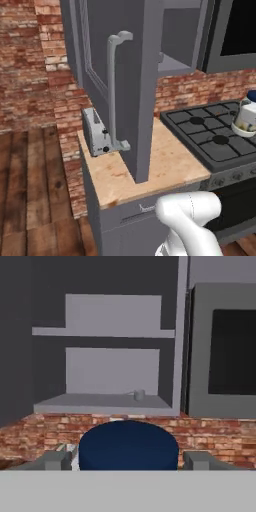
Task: The dining table condiment station is running low on mayonnaise. Refill the condiment station by opening the cabinet and taking the mayonnaise from the cabinet and placing it on the dining table.
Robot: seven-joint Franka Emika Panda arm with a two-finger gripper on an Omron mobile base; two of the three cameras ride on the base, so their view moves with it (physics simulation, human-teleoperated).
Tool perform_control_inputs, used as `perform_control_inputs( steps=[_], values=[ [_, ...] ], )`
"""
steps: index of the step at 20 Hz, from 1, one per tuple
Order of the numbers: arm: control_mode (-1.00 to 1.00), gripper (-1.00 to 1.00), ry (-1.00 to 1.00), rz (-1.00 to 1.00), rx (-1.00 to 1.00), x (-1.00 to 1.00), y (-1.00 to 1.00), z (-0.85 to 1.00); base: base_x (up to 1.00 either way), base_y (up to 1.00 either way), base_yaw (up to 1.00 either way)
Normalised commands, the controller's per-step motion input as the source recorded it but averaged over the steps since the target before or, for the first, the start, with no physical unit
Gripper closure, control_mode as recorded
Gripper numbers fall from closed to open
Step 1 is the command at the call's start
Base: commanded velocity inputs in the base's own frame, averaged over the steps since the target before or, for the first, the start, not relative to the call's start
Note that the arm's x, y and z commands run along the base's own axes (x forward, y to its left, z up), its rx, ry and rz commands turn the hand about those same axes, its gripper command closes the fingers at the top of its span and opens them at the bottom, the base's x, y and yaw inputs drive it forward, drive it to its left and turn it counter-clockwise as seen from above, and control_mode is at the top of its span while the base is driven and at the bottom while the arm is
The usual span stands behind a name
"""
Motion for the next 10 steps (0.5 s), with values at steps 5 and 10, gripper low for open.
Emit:
perform_control_inputs(
  steps=[5,10],
  values=[
    [1.0,1.0,0.0,0.0,0.0,0.0,0.0,0.0,-0.56,-0.01,-0.68],
    [1.0,1.0,0.0,0.0,0.0,0.0,0.0,0.0,-0.46,-0.18,-0.69]
  ],
)
